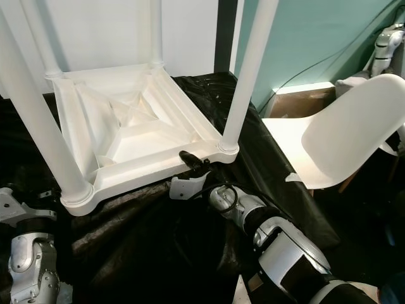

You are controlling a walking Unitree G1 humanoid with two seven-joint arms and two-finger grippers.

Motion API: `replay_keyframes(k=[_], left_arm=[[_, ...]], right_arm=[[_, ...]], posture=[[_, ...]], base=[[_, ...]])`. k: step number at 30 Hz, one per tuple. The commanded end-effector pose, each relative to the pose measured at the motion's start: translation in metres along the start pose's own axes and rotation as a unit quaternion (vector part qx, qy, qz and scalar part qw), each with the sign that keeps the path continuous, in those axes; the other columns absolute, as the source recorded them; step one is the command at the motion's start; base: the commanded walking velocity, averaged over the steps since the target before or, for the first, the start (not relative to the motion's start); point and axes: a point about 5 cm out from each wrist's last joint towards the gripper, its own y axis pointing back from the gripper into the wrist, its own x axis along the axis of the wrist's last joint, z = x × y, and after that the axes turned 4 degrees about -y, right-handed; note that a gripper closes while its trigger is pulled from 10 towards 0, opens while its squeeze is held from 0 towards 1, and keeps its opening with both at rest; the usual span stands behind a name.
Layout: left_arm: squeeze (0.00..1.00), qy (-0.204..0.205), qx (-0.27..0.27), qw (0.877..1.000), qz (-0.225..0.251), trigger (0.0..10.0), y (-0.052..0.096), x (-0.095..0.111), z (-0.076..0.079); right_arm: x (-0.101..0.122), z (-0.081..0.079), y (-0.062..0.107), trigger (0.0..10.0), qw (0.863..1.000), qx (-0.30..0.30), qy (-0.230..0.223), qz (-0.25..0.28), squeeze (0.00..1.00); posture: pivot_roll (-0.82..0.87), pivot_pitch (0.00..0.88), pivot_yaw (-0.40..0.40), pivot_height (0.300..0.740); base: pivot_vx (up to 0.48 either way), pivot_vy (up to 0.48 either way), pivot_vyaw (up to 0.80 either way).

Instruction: Building children table

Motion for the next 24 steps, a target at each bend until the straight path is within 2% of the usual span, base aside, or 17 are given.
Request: replay_keyframes(k=[1, 5, 7, 8, 9, 10, 15, 19, 21, 23, 24], left_arm=[[0.00, 0.006, -0.028, 0.996, -0.082, 10.0, 0.018, -0.029, 0.015], [0.00, 0.007, -0.029, 0.996, -0.084, 10.0, 0.019, -0.030, 0.017], [0.00, 0.010, -0.030, 0.996, -0.087, 10.0, 0.021, -0.032, 0.019], [0.00, 0.010, -0.030, 0.996, -0.087, 10.0, 0.021, -0.032, 0.019], [0.00, 0.011, -0.031, 0.996, -0.088, 10.0, 0.021, -0.032, 0.020], [0.00, 0.011, -0.031, 0.996, -0.088, 10.0, 0.021, -0.032, 0.020], [0.00, 0.013, -0.036, 0.995, -0.091, 10.0, 0.021, -0.034, 0.022], [0.00, 0.013, -0.035, 0.995, -0.092, 10.0, 0.020, -0.035, 0.021], [0.00, 0.010, -0.031, 0.995, -0.095, 10.0, 0.018, -0.035, 0.018], [0.00, 0.017, -0.019, 0.996, -0.086, 10.0, 0.013, -0.031, 0.014], [0.00, 0.042, -0.003, 0.997, -0.072, 10.0, 0.009, -0.025, 0.011]], right_arm=[[0.067, 0.102, -0.034, 0.0, 0.949, -0.239, -0.108, 0.174, 0.00], [0.072, 0.110, -0.033, 0.0, 0.941, -0.252, -0.126, 0.188, 0.00], [0.076, 0.120, -0.030, 0.0, 0.926, -0.271, -0.165, 0.203, 0.00], [0.076, 0.120, -0.030, 0.0, 0.926, -0.271, -0.165, 0.203, 0.00], [0.077, 0.127, -0.027, 0.0, 0.916, -0.286, -0.187, 0.212, 0.00], [0.077, 0.127, -0.027, 0.0, 0.916, -0.286, -0.187, 0.212, 0.00], [0.075, 0.153, -0.016, 0.0, 0.880, -0.341, -0.234, 0.234, 0.00], [0.074, 0.157, -0.015, 0.0, 0.878, -0.345, -0.234, 0.234, 0.00], [0.071, 0.155, -0.015, 0.0, 0.883, -0.340, -0.231, 0.225, 0.00], [0.067, 0.149, -0.016, 0.0, 0.894, -0.323, -0.223, 0.214, 0.00], [0.066, 0.145, -0.017, 0.0, 0.898, -0.315, -0.222, 0.211, 0.00]], posture=[[0.09, 0.000, -0.023, 0.740], [0.09, 0.000, -0.026, 0.740], [0.09, 0.000, -0.024, 0.740], [0.09, 0.000, -0.024, 0.740], [0.08, 0.000, -0.022, 0.740], [0.08, 0.000, -0.022, 0.740], [0.07, 0.000, -0.008, 0.740], [0.07, 0.000, -0.003, 0.740], [0.07, 0.000, -0.001, 0.740], [0.07, 0.000, -0.001, 0.740], [0.06, 0.000, -0.002, 0.740]], base=[[0.000, 0.000, 0.00], [0.000, 0.000, 0.00], [0.000, 0.000, 0.00], [0.000, 0.000, 0.00], [0.000, 0.000, 0.00], [0.000, 0.000, 0.00], [0.000, 0.000, 0.00], [0.000, 0.000, 0.00], [0.000, 0.000, 0.00], [0.000, 0.000, 0.00], [0.000, 0.000, 0.00]])
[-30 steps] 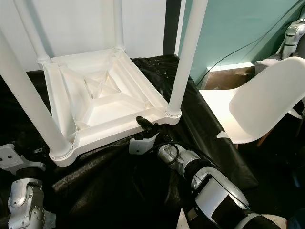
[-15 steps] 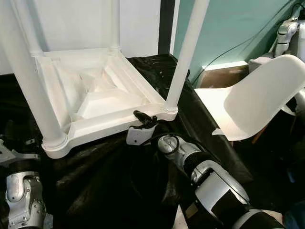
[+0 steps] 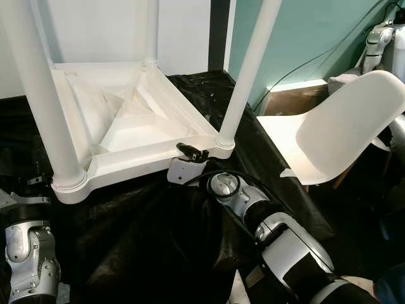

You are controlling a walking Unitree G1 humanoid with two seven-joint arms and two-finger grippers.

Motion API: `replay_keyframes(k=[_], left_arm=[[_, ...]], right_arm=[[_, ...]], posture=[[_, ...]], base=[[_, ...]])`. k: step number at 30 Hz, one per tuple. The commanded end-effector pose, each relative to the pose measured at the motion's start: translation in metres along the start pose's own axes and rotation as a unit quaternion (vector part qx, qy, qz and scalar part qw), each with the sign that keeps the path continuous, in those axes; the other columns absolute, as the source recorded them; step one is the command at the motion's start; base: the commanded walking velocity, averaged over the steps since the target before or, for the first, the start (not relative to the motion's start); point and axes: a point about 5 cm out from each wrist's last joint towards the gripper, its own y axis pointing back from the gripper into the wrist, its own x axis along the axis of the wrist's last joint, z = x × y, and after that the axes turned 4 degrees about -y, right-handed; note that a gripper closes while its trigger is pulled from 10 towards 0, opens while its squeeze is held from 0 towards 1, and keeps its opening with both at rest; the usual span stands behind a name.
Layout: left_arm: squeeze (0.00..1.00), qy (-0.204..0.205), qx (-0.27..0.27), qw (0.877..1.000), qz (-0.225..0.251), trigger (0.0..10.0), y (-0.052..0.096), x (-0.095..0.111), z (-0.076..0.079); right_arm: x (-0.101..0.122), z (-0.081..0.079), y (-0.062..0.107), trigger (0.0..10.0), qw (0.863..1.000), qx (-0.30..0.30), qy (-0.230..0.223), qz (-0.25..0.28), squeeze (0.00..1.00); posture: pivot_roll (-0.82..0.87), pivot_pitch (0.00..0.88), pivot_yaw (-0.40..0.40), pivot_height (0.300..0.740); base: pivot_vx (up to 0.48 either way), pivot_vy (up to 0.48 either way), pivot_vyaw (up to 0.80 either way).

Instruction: Building children table

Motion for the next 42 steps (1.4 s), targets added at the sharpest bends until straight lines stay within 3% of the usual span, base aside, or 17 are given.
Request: replay_keyframes(k=[1, 4, 6, 9, 11, 13, 17, 20, 22, 23, 24, 26, 28, 34, 40, 42], left_arm=[[0.00, 0.034, -0.002, 0.990, -0.135, 10.0, 0.029, -0.043, 0.006], [0.00, 0.089, 0.033, 0.993, -0.073, 10.0, 0.010, -0.018, 0.000], [0.00, 0.108, 0.061, 0.992, -0.022, 10.0, -0.003, 0.003, -0.012], [0.00, 0.130, 0.078, 0.988, 0.005, 10.0, -0.008, 0.015, -0.024], [0.00, 0.135, 0.080, 0.988, 0.009, 10.0, -0.009, 0.016, -0.026], [0.00, 0.112, 0.095, 0.989, -0.007, 10.0, -0.002, 0.010, -0.040], [0.00, 0.082, 0.105, 0.990, -0.039, 10.0, 0.006, -0.002, -0.046], [0.00, 0.068, 0.093, 0.991, -0.066, 10.0, 0.012, -0.012, -0.040], [0.00, 0.056, 0.076, 0.992, -0.088, 10.0, 0.016, -0.020, -0.031], [0.00, 0.049, 0.069, 0.992, -0.096, 10.0, 0.017, -0.023, -0.027], [0.00, 0.049, 0.069, 0.992, -0.096, 10.0, 0.017, -0.023, -0.027], [0.00, 0.039, 0.051, 0.992, -0.113, 10.0, 0.020, -0.029, -0.019], [0.00, 0.040, 0.041, 0.991, -0.120, 10.0, 0.022, -0.033, -0.012], [0.00, 0.035, 0.021, 0.991, -0.128, 10.0, 0.023, -0.038, -0.002], [0.00, 0.024, 0.008, 0.991, -0.131, 10.0, 0.018, -0.041, 0.001], [0.00, 0.023, 0.007, 0.991, -0.131, 10.0, 0.018, -0.041, 0.001]], right_arm=[[0.081, 0.108, -0.010, 0.0, 0.915, -0.302, -0.133, 0.232, 0.00], [0.080, 0.102, -0.010, 0.0, 0.922, -0.285, -0.133, 0.226, 0.00], [0.080, 0.098, -0.010, 0.0, 0.925, -0.276, -0.134, 0.224, 0.00], [0.081, 0.094, -0.011, 0.0, 0.928, -0.268, -0.133, 0.224, 0.00], [0.081, 0.094, -0.011, 0.0, 0.928, -0.266, -0.133, 0.223, 0.00], [0.082, 0.091, -0.012, 0.0, 0.930, -0.257, -0.137, 0.225, 0.00], [0.084, 0.089, -0.013, 0.0, 0.931, -0.248, -0.139, 0.227, 0.00], [0.085, 0.085, -0.014, 0.0, 0.934, -0.227, -0.149, 0.231, 0.00], [0.088, 0.076, -0.016, 0.0, 0.934, -0.190, -0.190, 0.234, 0.00], [0.087, 0.072, -0.016, 0.0, 0.930, -0.178, -0.227, 0.228, 0.00], [0.087, 0.072, -0.016, 0.0, 0.930, -0.178, -0.227, 0.228, 0.00], [0.083, 0.065, -0.016, 0.0, 0.911, -0.144, -0.321, 0.216, 0.00], [0.079, 0.059, -0.013, 0.0, 0.895, -0.130, -0.372, 0.210, 0.00], [0.070, 0.054, -0.006, 0.0, 0.871, -0.118, -0.436, 0.193, 0.00], [0.054, 0.042, 0.000, 0.0, 0.833, -0.072, -0.527, 0.154, 0.00], [0.053, 0.041, 0.001, 0.0, 0.829, -0.065, -0.534, 0.153, 0.00]], posture=[[0.06, 0.000, -0.002, 0.740], [0.07, 0.000, -0.005, 0.740], [0.07, 0.000, -0.007, 0.740], [0.08, 0.000, -0.007, 0.740], [0.08, 0.000, -0.007, 0.740], [0.08, 0.000, -0.006, 0.740], [0.08, 0.000, -0.008, 0.740], [0.08, 0.000, -0.009, 0.740], [0.08, 0.000, -0.009, 0.740], [0.08, 0.000, -0.011, 0.740], [0.08, 0.000, -0.011, 0.740], [0.08, 0.000, -0.012, 0.740], [0.08, 0.000, -0.012, 0.740], [0.07, 0.000, 0.001, 0.740], [0.06, 0.000, 0.018, 0.740], [0.06, 0.000, 0.018, 0.740]], base=[[0.000, 0.000, 0.00], [0.000, 0.000, 0.00], [0.000, 0.000, 0.00], [0.000, 0.000, 0.00], [0.000, 0.000, 0.00], [0.000, 0.000, 0.00], [0.000, 0.000, 0.00], [0.000, 0.000, 0.00], [0.000, 0.000, 0.00], [0.000, 0.000, 0.00], [0.000, 0.000, 0.00], [0.000, 0.000, 0.00], [0.000, 0.000, 0.00], [0.000, 0.000, 0.00], [0.000, 0.000, 0.00], [0.000, 0.000, 0.00]])
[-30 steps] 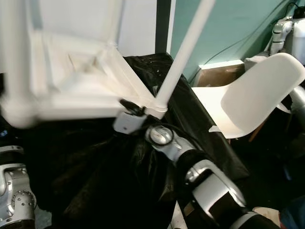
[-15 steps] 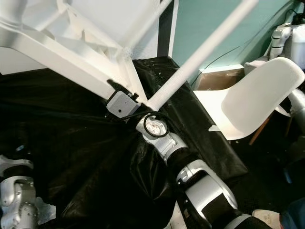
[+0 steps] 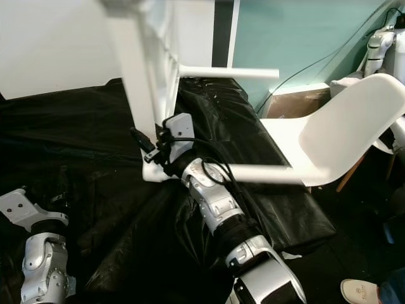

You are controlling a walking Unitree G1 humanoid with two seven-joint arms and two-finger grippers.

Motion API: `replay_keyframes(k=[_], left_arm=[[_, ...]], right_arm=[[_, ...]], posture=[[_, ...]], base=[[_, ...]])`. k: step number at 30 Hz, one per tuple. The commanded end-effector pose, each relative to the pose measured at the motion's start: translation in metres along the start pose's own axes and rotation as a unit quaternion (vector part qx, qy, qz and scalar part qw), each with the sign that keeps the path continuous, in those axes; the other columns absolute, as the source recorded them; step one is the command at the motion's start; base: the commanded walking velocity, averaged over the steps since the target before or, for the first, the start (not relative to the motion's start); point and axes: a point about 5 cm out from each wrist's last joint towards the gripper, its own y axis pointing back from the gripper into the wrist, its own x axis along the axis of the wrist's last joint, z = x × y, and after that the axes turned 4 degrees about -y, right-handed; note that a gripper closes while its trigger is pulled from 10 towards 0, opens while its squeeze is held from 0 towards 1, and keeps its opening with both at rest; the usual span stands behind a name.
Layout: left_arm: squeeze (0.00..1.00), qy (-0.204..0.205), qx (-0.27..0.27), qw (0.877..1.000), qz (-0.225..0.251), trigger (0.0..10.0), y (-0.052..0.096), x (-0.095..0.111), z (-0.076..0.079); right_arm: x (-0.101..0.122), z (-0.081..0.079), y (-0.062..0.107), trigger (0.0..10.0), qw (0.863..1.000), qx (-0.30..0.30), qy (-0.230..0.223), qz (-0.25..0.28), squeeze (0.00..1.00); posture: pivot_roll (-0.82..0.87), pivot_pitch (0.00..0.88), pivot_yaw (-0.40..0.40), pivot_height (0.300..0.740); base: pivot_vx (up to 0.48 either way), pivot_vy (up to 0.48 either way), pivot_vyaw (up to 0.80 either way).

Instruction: Building children table

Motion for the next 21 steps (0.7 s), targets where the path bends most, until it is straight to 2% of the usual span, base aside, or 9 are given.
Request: replay_keyframes(k=[1, 2, 4, 19, 20, 21], left_arm=[[0.00, -0.009, -0.022, 1.000, -0.002, 10.0, 0.000, -0.003, 0.003], [0.00, -0.011, -0.023, 1.000, -0.004, 10.0, -0.001, -0.004, 0.004], [0.00, -0.012, -0.023, 1.000, -0.005, 10.0, 0.000, -0.004, 0.005], [0.00, -0.014, -0.034, 0.999, -0.012, 10.0, 0.004, -0.011, 0.016], [0.00, -0.014, -0.037, 0.999, -0.013, 10.0, 0.005, -0.011, 0.018], [0.00, -0.014, -0.037, 0.999, -0.013, 10.0, 0.005, -0.011, 0.018]], right_arm=[[0.012, 0.005, 0.000, 0.0, 0.999, -0.014, -0.014, 0.028, 0.00], [0.005, 0.000, 0.004, 0.0, 1.000, 0.015, -0.023, 0.004, 0.00], [0.000, -0.003, 0.006, 0.0, 0.999, 0.032, -0.029, -0.012, 0.00], [-0.007, -0.014, 0.012, 0.0, 0.992, 0.104, -0.045, -0.061, 0.00], [-0.010, -0.010, 0.013, 6.1, 0.994, 0.078, -0.025, -0.068, 0.00], [-0.010, -0.010, 0.013, 6.1, 0.994, 0.078, -0.025, -0.068, 0.00]], posture=[[0.06, 0.000, 0.018, 0.740], [0.05, 0.000, 0.021, 0.740], [0.05, 0.000, 0.021, 0.740], [0.05, 0.000, 0.013, 0.740], [0.05, 0.000, 0.012, 0.740], [0.05, 0.000, 0.012, 0.740]], base=[[0.000, 0.000, 0.00], [0.000, 0.000, 0.00], [0.000, 0.000, 0.00], [0.000, 0.000, 0.00], [0.000, 0.000, 0.00], [0.000, 0.000, 0.00]])
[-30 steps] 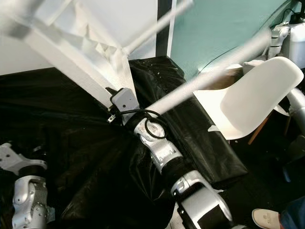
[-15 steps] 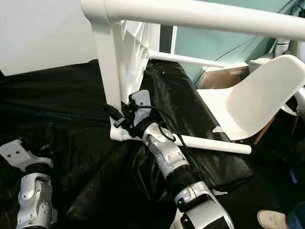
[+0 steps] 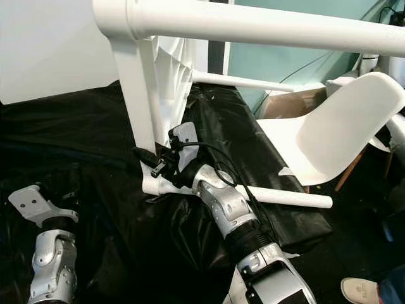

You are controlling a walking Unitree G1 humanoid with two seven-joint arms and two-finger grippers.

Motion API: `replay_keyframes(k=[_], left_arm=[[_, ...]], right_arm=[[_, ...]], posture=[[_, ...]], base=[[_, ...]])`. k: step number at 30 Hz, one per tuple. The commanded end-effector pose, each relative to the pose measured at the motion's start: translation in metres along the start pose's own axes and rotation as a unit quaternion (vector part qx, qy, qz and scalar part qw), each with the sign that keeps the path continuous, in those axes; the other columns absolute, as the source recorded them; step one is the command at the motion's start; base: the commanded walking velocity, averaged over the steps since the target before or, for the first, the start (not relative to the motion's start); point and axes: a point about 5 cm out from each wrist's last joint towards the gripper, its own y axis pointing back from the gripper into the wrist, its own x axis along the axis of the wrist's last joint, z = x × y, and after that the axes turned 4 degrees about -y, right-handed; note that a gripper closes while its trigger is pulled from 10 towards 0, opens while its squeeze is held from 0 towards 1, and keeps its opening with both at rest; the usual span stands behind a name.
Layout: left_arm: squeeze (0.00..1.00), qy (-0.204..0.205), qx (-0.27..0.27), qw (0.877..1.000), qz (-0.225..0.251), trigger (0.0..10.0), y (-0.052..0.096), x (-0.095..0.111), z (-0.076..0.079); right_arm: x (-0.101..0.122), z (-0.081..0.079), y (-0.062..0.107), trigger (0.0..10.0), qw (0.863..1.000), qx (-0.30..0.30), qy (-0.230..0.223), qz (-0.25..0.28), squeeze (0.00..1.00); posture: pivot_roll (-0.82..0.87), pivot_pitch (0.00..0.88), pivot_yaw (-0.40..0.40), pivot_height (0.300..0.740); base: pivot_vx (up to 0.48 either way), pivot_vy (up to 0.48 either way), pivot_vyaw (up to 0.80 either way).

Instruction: Building children table

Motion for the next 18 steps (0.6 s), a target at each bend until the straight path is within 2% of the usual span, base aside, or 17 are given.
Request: replay_keyframes(k=[1, 2, 3, 4, 8, 9, 15, 16, 18], left_arm=[[0.00, -0.006, -0.011, 1.000, -0.010, 10.0, 0.004, -0.005, 0.000], [0.00, -0.006, -0.013, 1.000, -0.010, 10.0, 0.004, -0.005, 0.001], [0.00, -0.007, -0.015, 1.000, -0.010, 10.0, 0.003, -0.005, 0.002], [0.00, -0.007, -0.015, 1.000, -0.010, 10.0, 0.003, -0.005, 0.002], [0.00, -0.009, -0.021, 1.000, -0.011, 10.0, 0.002, -0.006, 0.004], [0.00, -0.010, -0.023, 1.000, -0.011, 10.0, 0.002, -0.007, 0.006], [0.00, -0.012, -0.031, 0.999, -0.014, 10.0, 0.002, -0.008, 0.009], [0.00, -0.013, -0.032, 0.999, -0.015, 10.0, 0.001, -0.009, 0.010], [0.00, -0.016, -0.036, 0.999, -0.017, 10.0, 0.001, -0.009, 0.010]], right_arm=[[-0.007, -0.001, 0.002, 6.1, 1.000, -0.004, 0.000, -0.017, 0.00], [-0.008, 0.002, 0.002, 10.0, 1.000, -0.019, 0.003, -0.017, 0.00], [-0.008, 0.009, 0.004, 10.0, 0.998, -0.059, 0.015, -0.013, 0.00], [-0.008, 0.009, 0.004, 10.0, 0.998, -0.059, 0.015, -0.013, 0.00], [-0.007, 0.027, 0.011, 10.0, 0.986, -0.162, 0.039, 0.003, 0.00], [-0.009, 0.030, 0.014, 10.0, 0.983, -0.180, 0.033, 0.002, 1.00], [-0.016, 0.025, 0.017, 10.0, 0.983, -0.178, 0.045, -0.011, 1.00], [-0.017, 0.022, 0.017, 10.0, 0.985, -0.165, 0.048, -0.016, 0.00], [-0.020, 0.018, 0.016, 10.0, 0.987, -0.145, 0.056, -0.026, 0.00]], posture=[[0.05, 0.000, 0.012, 0.740], [0.05, 0.000, 0.013, 0.740], [0.05, 0.000, 0.015, 0.740], [0.05, 0.000, 0.015, 0.740], [0.04, 0.000, 0.022, 0.740], [0.04, 0.000, 0.024, 0.740], [0.04, 0.000, 0.032, 0.740], [0.04, 0.000, 0.034, 0.740], [0.04, 0.000, 0.037, 0.740]], base=[[0.000, 0.000, 0.00], [0.000, 0.000, 0.00], [0.000, 0.000, 0.00], [0.000, 0.000, 0.00], [0.000, 0.000, 0.00], [0.000, 0.000, 0.00], [0.000, 0.000, 0.00], [0.000, 0.000, 0.00], [0.000, 0.000, 0.00]])
